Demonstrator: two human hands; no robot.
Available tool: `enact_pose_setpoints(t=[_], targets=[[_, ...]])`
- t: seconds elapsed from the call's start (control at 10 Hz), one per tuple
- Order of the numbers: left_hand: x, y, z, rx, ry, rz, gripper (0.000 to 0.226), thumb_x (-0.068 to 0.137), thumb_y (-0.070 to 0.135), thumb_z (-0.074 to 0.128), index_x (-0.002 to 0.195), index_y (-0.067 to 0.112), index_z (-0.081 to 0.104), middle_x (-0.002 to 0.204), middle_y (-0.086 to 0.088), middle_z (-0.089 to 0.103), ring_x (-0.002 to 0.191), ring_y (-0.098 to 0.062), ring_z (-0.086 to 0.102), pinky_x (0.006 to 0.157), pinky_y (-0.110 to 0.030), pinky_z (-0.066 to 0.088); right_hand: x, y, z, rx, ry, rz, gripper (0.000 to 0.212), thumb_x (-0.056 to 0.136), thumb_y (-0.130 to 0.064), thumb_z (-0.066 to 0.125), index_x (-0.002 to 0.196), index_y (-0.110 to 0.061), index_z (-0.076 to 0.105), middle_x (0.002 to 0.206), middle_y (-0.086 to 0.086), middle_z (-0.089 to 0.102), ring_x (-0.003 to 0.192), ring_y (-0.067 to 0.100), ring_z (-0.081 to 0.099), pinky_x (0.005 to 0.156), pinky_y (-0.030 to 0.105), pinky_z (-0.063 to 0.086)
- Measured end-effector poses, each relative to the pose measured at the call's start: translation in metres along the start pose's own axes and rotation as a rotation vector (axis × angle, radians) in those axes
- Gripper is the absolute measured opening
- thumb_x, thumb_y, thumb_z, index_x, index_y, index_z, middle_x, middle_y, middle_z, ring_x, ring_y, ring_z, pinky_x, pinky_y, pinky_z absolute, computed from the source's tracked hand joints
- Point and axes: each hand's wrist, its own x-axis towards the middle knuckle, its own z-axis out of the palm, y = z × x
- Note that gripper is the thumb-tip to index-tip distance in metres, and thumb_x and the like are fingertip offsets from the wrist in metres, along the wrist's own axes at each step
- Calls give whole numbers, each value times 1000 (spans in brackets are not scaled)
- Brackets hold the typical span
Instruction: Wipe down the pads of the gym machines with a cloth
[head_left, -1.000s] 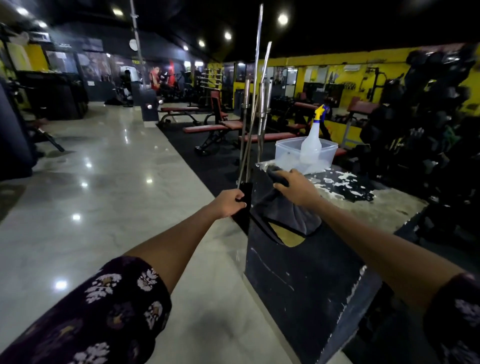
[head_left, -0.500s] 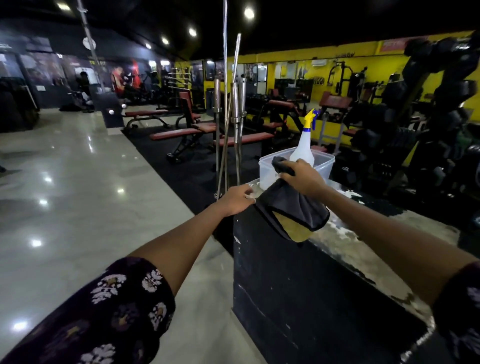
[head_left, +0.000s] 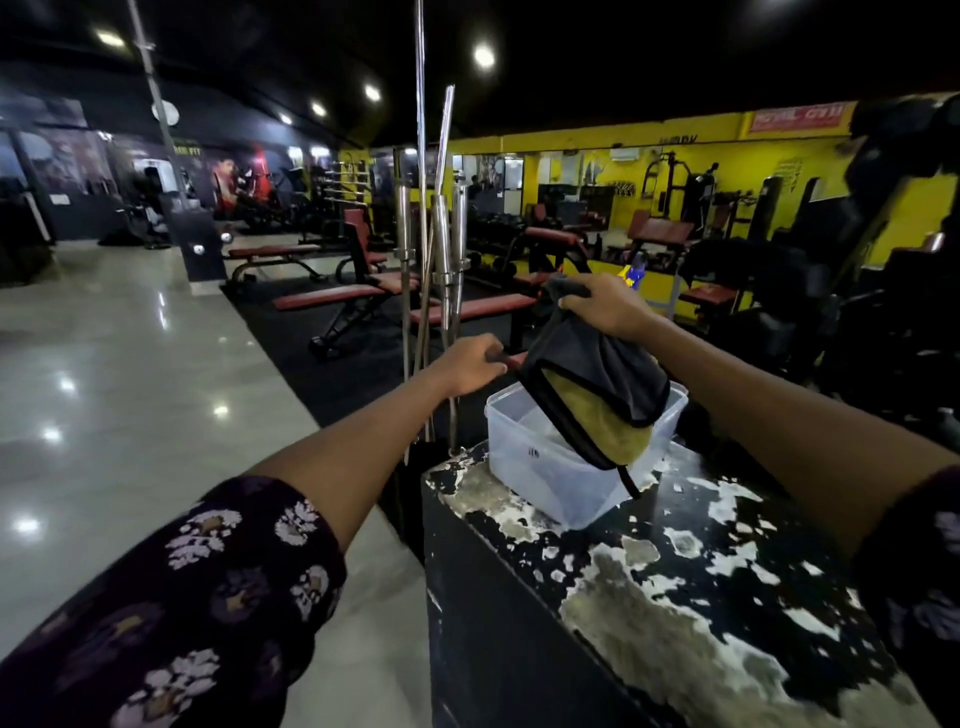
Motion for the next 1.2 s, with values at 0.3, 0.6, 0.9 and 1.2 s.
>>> enact_pose_setpoints(t=[0.3,0.6,0.9,1.2], targets=[[34,-39,18,-7,-6,-91,42,92,16,59,130,2,49,132,-13,53,123,-26,50,101,-31,40,25,28,65,-230,-218,-42,42,93,-37,53,131,-21,56,132,9,56,117,28,53,93,33,42],[34,-46,18,13,-12,-107,40,91,18,60,128,6,51,131,-12,53,119,-23,51,97,-29,39,22,45,106,-350,-664,28,42,94,-36,52,114,-2,65,116,13,63,103,26,57,87,31,42],[-10,-41,16,19,-46,-109,42,91,20,60,130,6,49,133,-11,52,121,-24,50,100,-33,40,-14,14,94,-319,-607,-76,35,96,-27,50,113,0,65,116,15,63,105,29,56,88,32,40],[-116,-46,-15,-25,-73,-119,36,92,22,58,124,10,50,126,-9,52,116,-23,50,98,-34,41,-86,-68,73,-243,-431,-134,41,95,-26,53,128,-2,54,134,16,53,122,30,48,97,34,36]])
